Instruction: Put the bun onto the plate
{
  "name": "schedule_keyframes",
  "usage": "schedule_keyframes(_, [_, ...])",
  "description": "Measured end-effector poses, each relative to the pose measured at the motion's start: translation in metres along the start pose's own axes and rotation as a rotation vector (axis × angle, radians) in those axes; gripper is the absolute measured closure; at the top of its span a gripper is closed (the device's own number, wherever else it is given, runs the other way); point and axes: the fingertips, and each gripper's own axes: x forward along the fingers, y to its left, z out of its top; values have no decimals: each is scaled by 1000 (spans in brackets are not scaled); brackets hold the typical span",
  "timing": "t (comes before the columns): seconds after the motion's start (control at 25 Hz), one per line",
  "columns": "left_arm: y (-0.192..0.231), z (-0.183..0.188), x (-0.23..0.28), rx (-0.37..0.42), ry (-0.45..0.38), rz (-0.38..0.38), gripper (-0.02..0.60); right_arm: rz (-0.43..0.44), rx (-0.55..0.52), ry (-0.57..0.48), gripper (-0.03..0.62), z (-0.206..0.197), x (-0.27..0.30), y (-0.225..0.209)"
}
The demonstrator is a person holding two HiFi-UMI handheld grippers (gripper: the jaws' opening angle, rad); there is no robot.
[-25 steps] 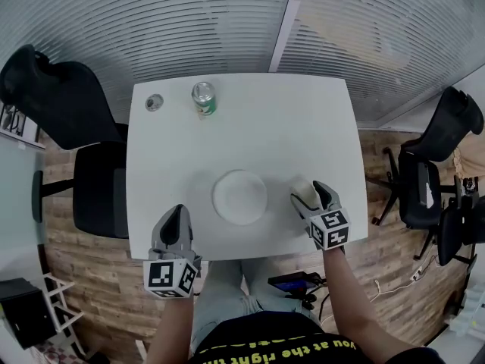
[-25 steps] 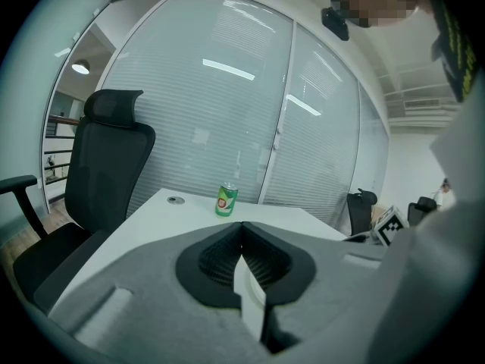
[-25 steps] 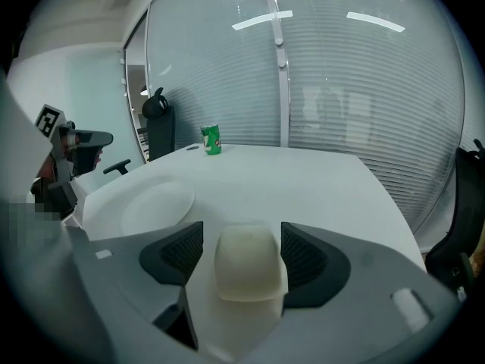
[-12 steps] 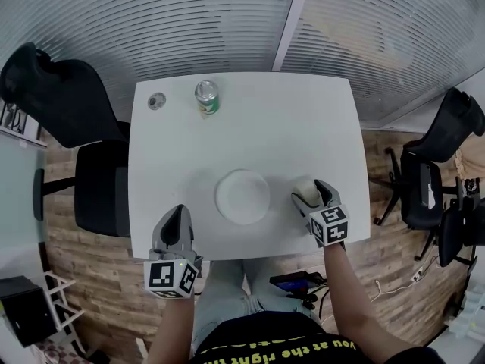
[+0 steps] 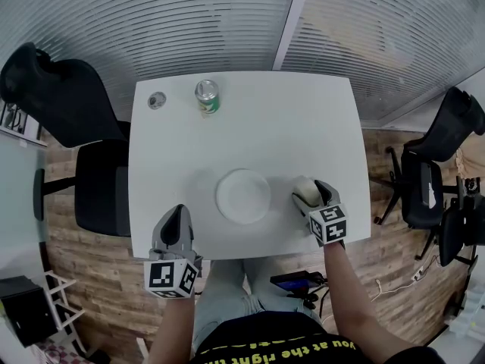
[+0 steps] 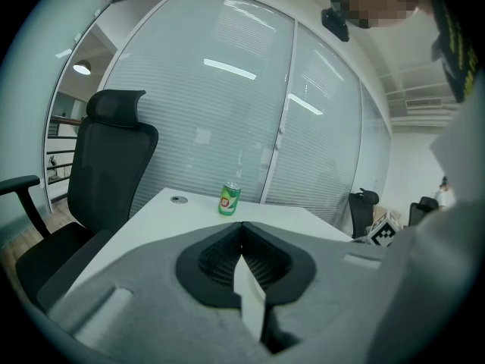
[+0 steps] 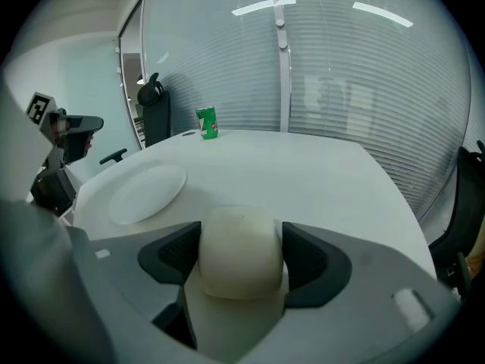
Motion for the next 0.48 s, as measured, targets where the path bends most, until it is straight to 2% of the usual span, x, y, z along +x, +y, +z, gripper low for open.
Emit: schedule_keyframes(0.48, [1,0,0,1,0,2,581,2,-2,1,261,1,0,0])
